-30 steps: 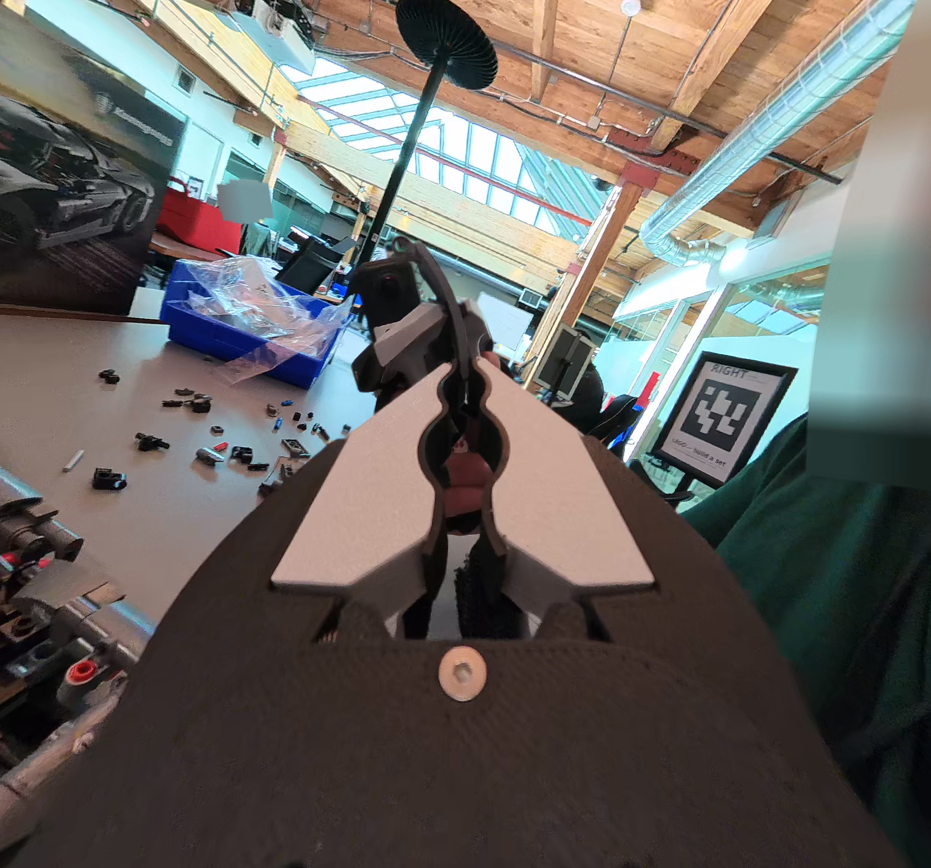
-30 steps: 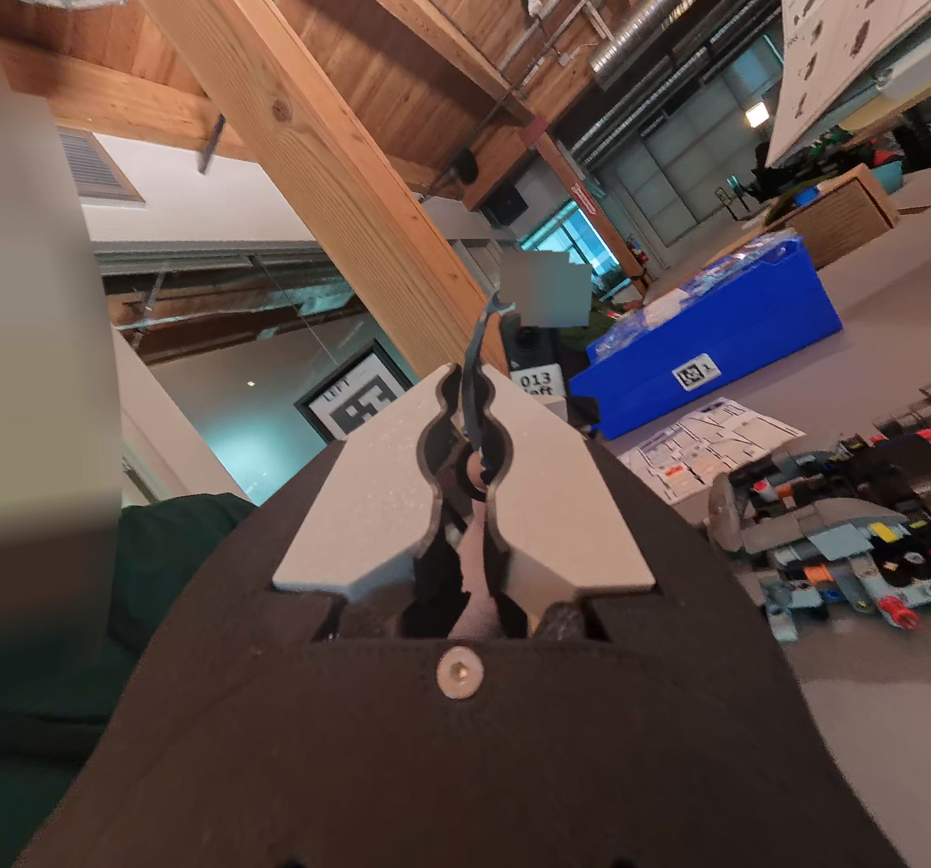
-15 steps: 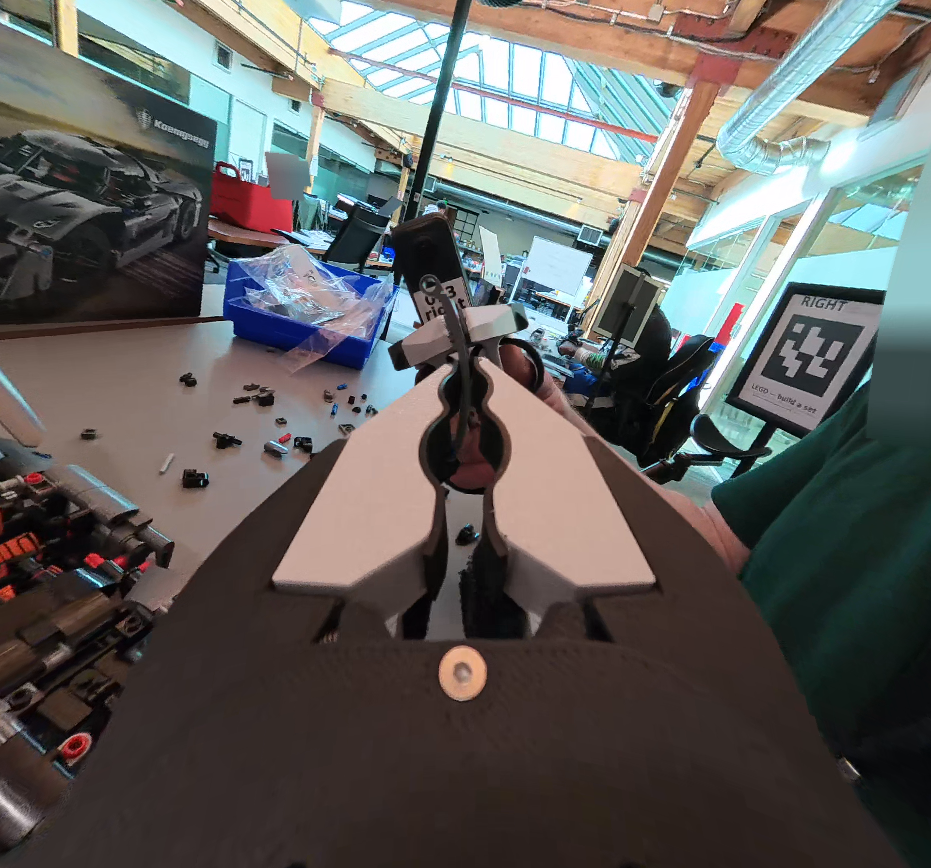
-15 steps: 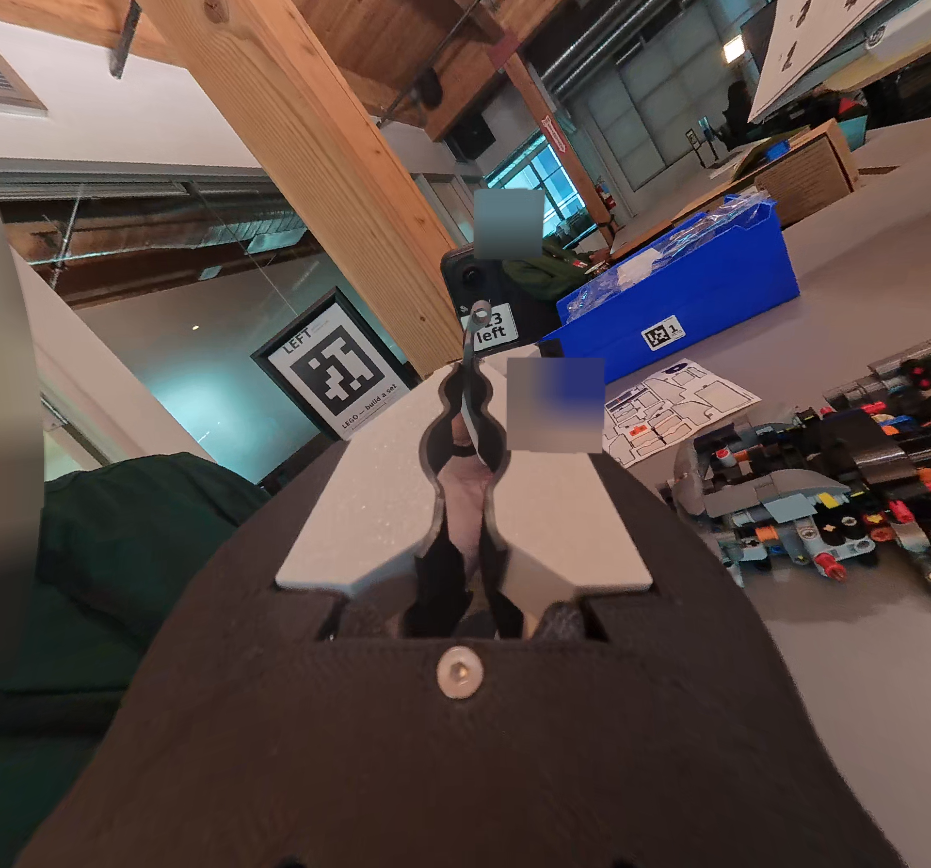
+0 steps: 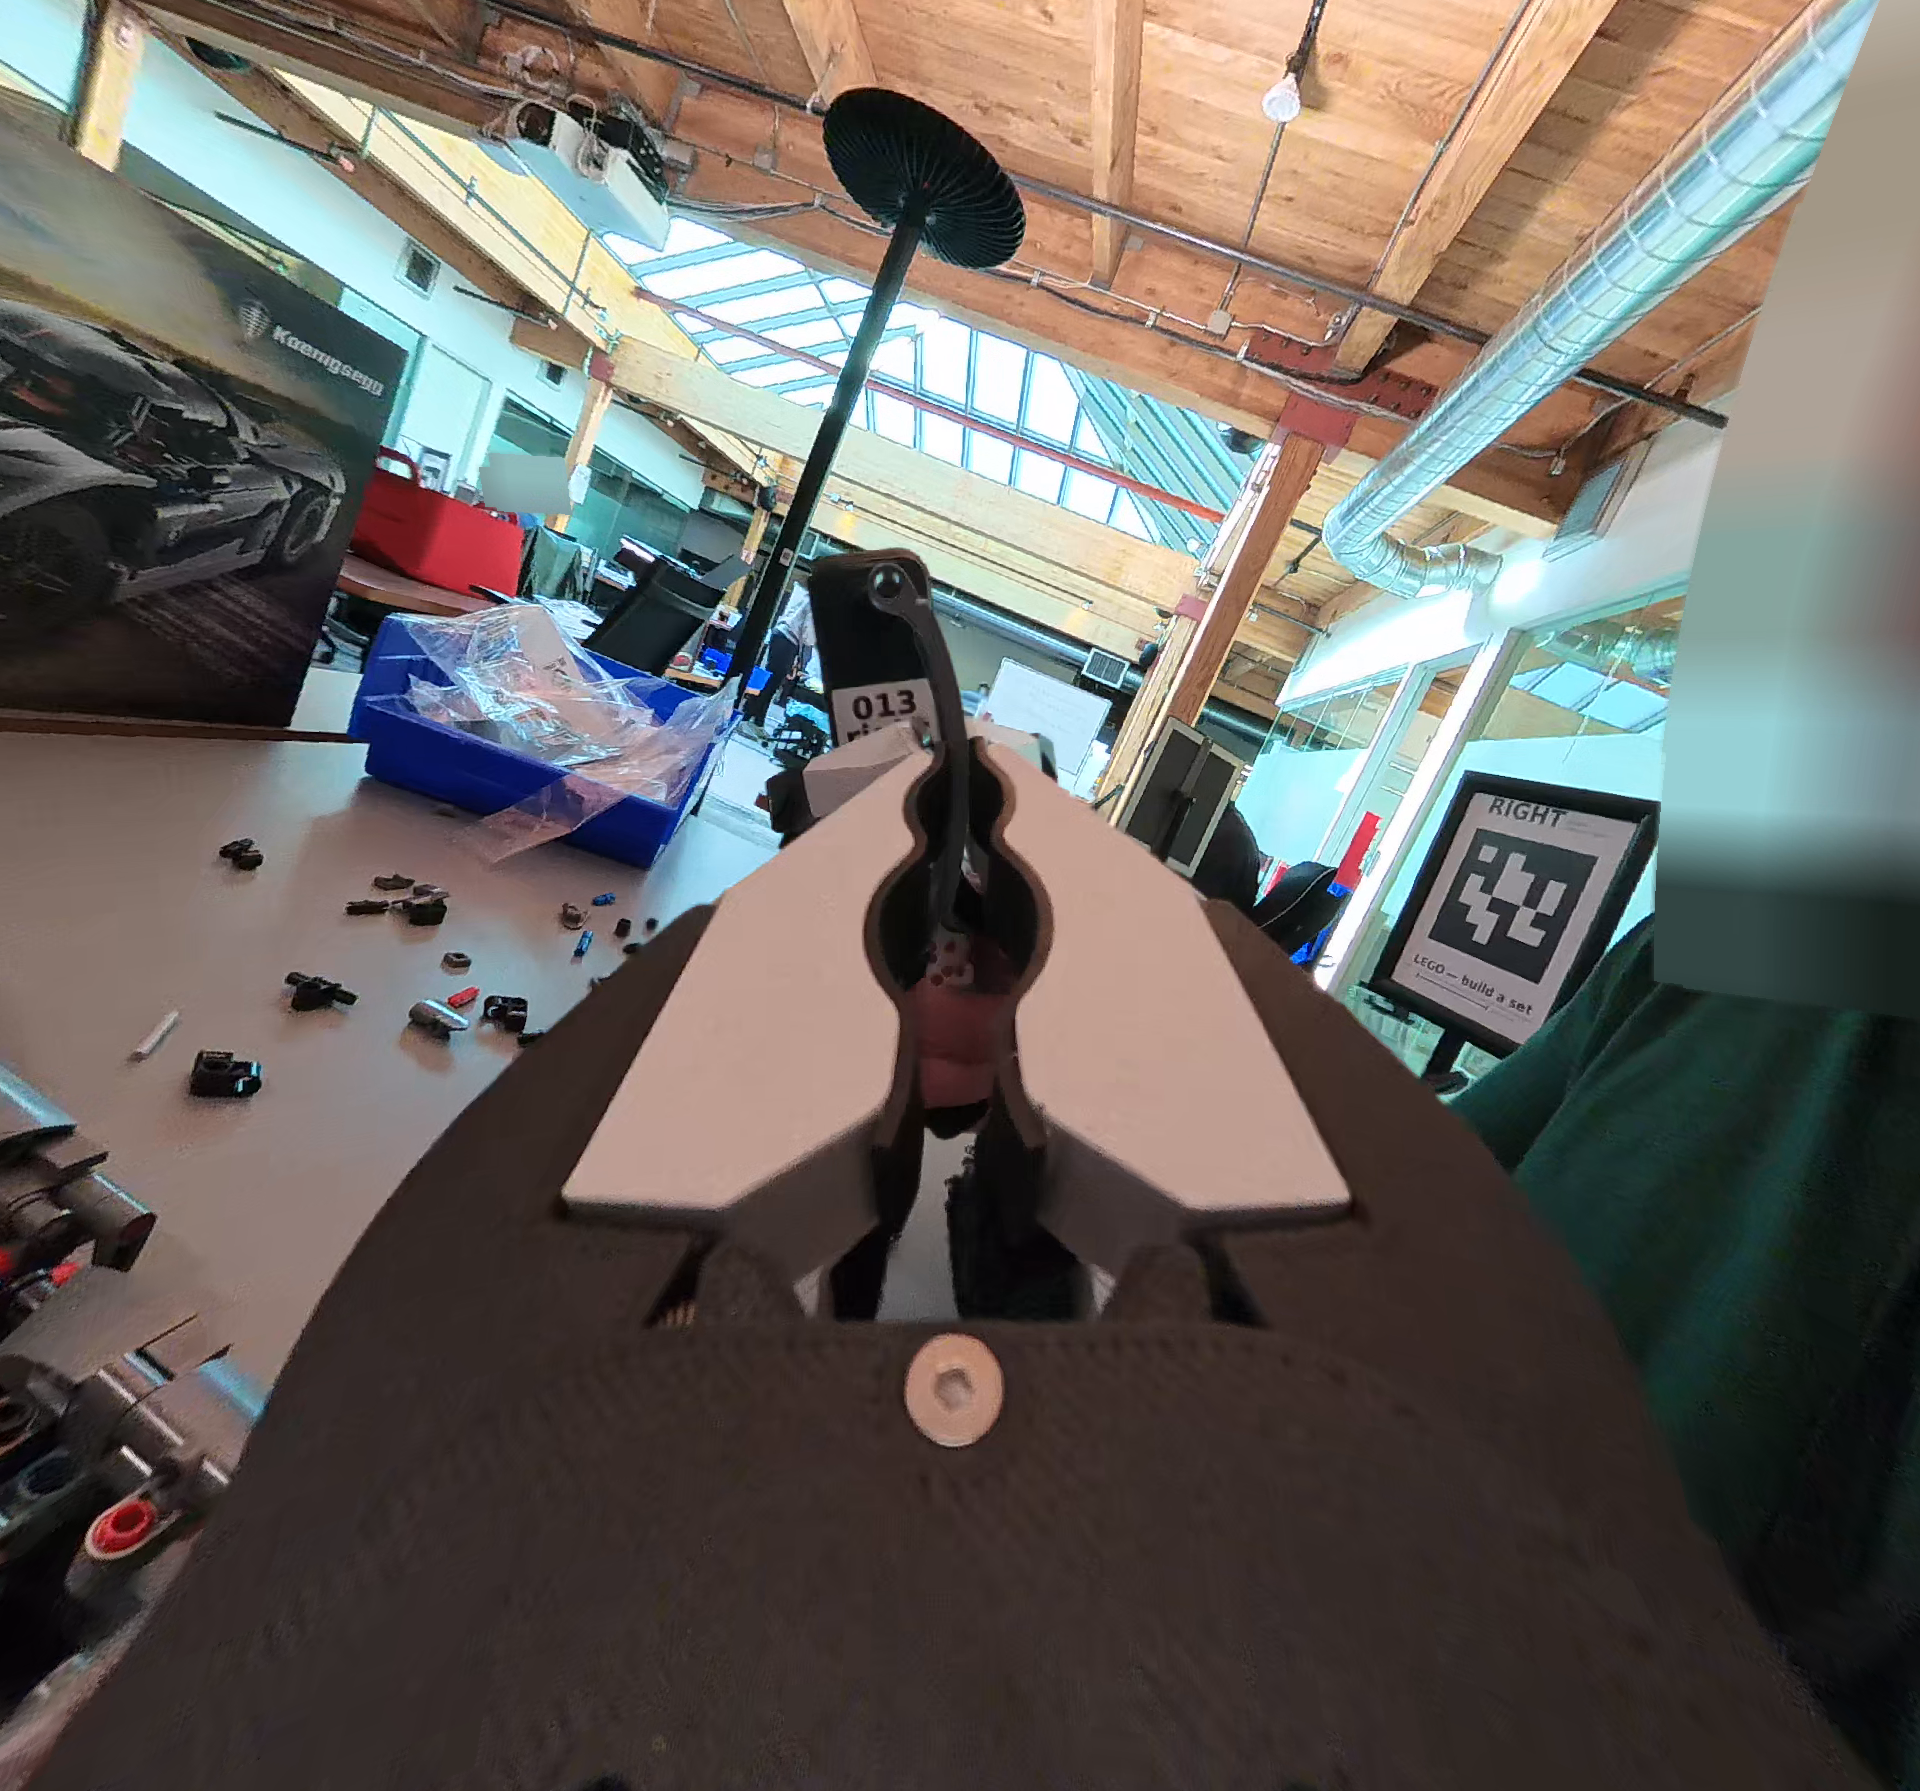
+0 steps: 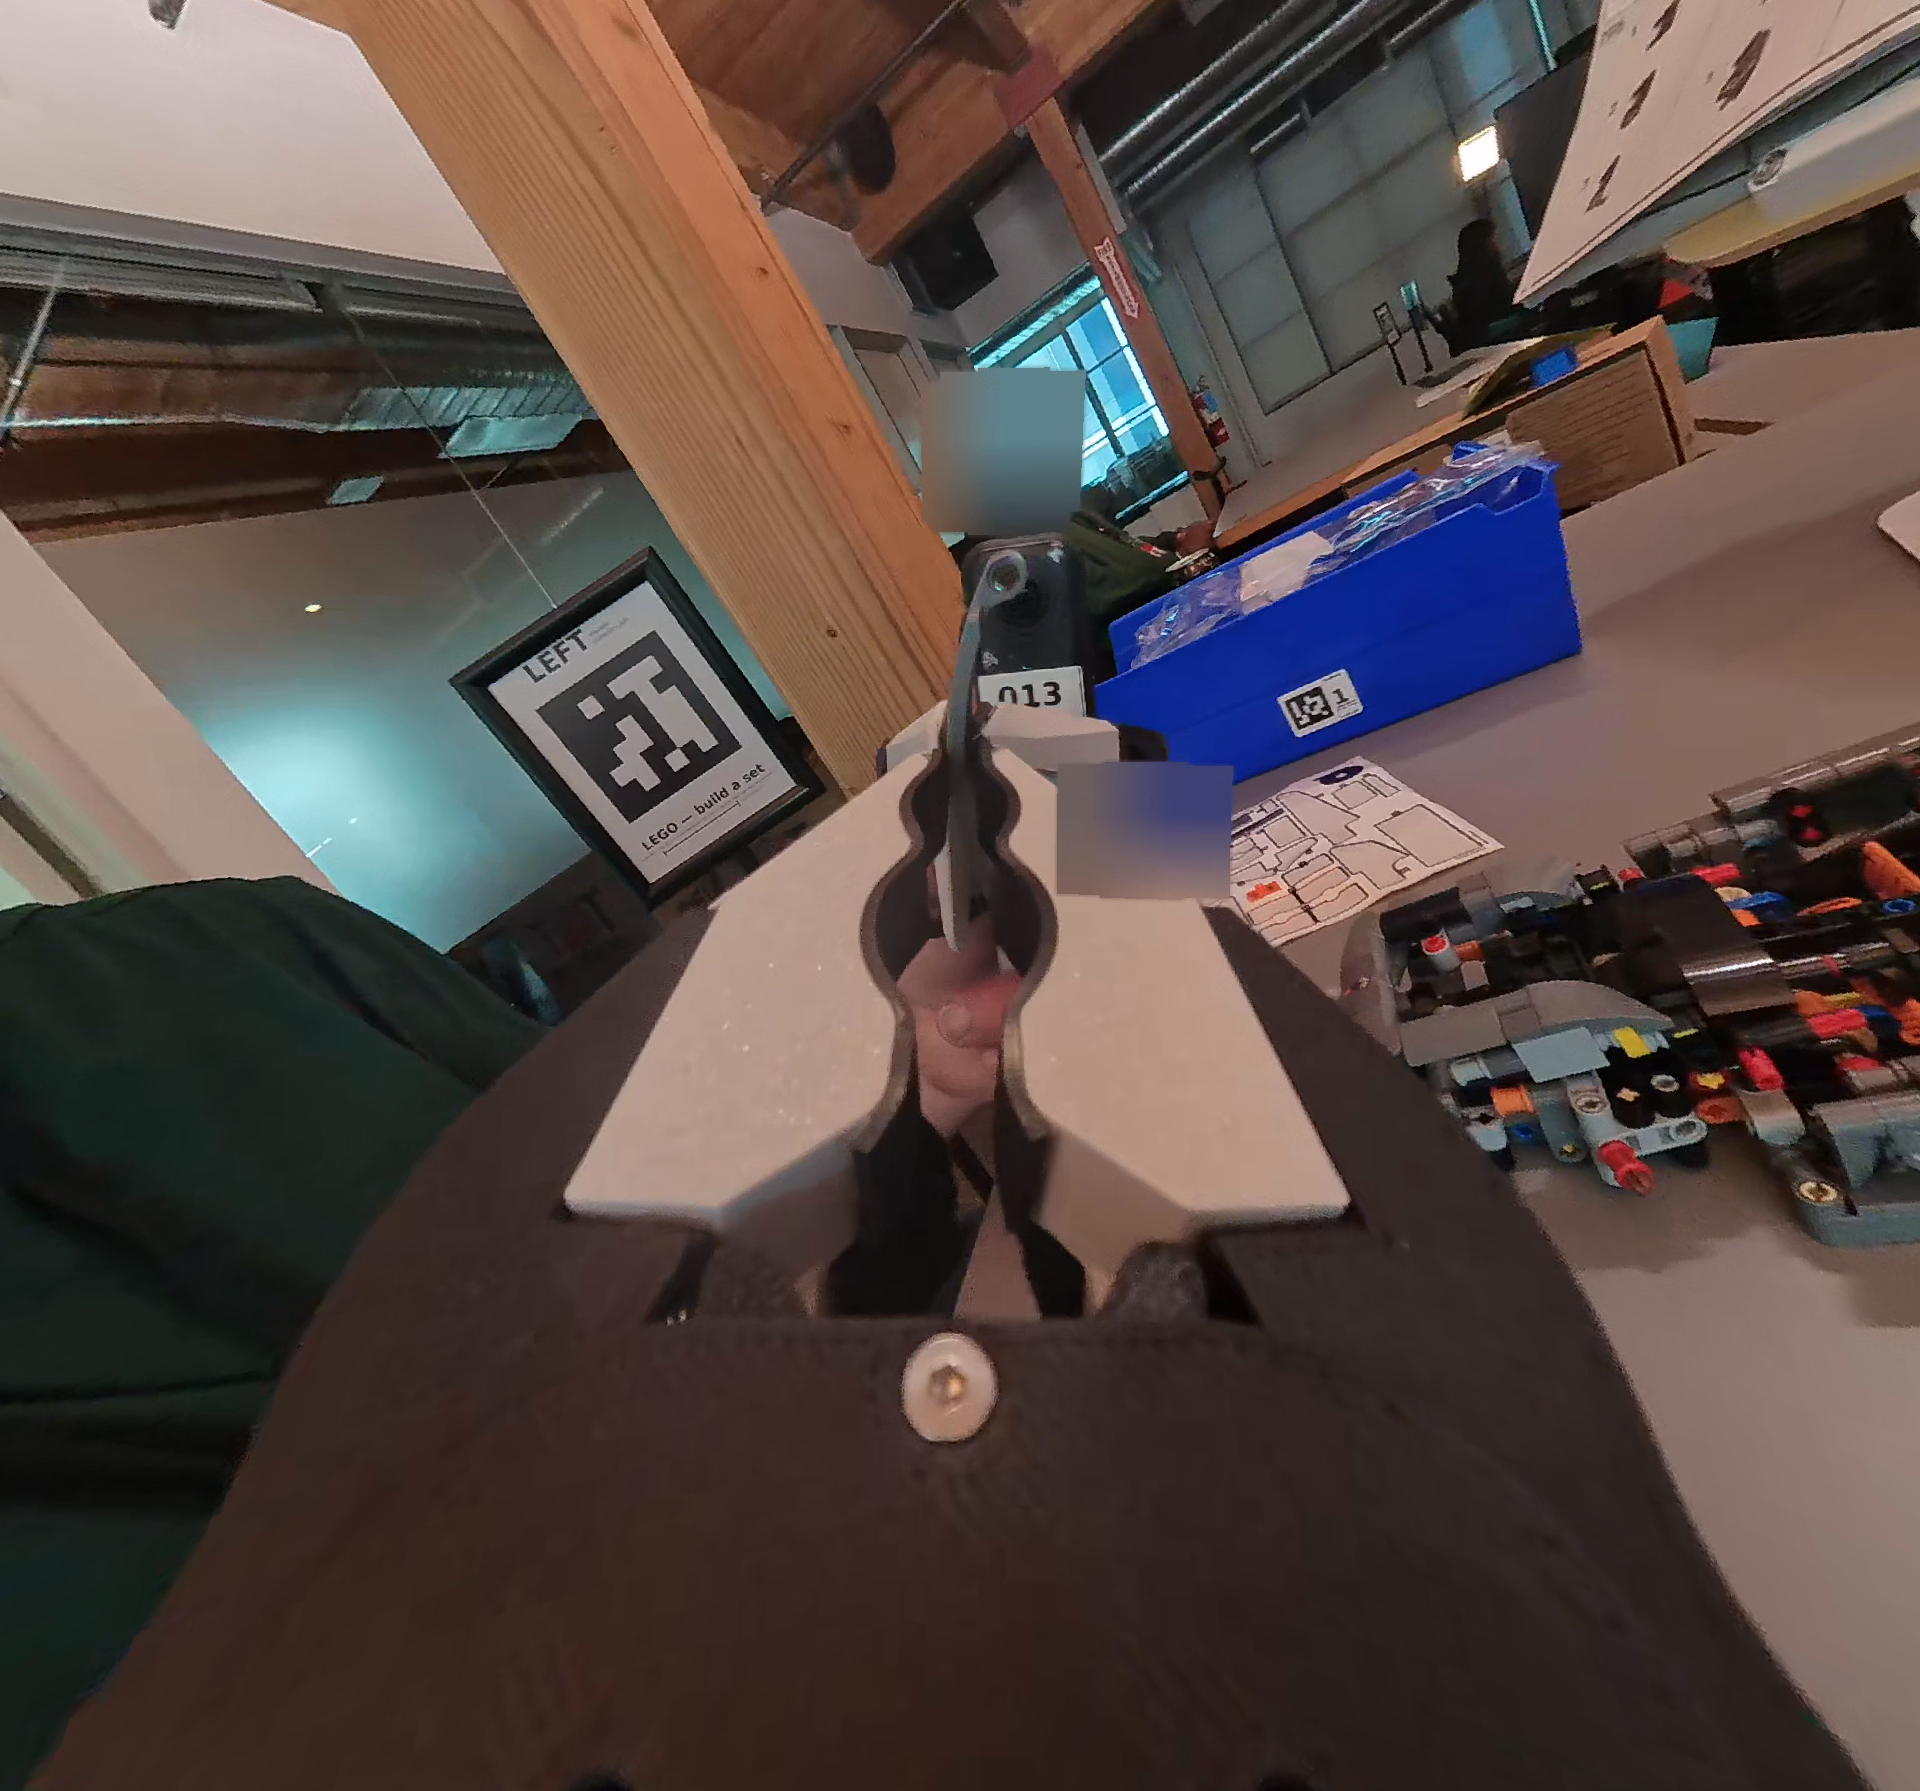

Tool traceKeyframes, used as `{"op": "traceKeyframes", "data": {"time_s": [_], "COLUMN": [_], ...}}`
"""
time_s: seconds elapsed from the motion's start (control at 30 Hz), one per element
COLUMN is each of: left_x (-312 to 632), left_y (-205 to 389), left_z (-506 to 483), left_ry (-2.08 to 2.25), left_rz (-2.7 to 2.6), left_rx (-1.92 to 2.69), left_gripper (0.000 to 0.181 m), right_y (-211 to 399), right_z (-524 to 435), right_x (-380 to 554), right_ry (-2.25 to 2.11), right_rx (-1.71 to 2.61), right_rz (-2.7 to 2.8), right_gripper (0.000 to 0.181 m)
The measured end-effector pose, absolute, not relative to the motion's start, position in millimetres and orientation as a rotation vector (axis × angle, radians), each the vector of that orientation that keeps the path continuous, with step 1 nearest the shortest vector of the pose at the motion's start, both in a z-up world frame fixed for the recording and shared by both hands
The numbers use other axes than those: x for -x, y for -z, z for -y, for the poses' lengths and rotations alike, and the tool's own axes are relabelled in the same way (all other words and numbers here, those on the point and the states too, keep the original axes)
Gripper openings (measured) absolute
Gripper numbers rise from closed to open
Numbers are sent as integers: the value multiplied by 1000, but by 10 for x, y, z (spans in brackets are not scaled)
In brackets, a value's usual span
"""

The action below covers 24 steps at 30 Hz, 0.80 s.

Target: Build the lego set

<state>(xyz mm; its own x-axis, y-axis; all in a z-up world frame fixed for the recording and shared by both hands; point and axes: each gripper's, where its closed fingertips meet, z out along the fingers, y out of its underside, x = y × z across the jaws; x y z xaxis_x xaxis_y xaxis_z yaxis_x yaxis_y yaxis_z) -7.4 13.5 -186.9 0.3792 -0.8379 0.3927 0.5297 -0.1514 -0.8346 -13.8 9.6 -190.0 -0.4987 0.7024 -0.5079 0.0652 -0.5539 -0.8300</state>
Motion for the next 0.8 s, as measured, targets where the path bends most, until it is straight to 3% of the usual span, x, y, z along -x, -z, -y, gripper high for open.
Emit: {"op": "traceKeyframes", "data": {"time_s": [0.8], "left_x": [70], "left_y": [1914], "left_z": [-162], "left_ry": [1046], "left_rz": [-357], "left_rx": [1314], "left_gripper": [3], "right_y": [2013], "right_z": [-61], "right_x": [101], "right_ry": [-2054], "right_rx": [1291], "right_rz": [1228], "right_gripper": [0]}}
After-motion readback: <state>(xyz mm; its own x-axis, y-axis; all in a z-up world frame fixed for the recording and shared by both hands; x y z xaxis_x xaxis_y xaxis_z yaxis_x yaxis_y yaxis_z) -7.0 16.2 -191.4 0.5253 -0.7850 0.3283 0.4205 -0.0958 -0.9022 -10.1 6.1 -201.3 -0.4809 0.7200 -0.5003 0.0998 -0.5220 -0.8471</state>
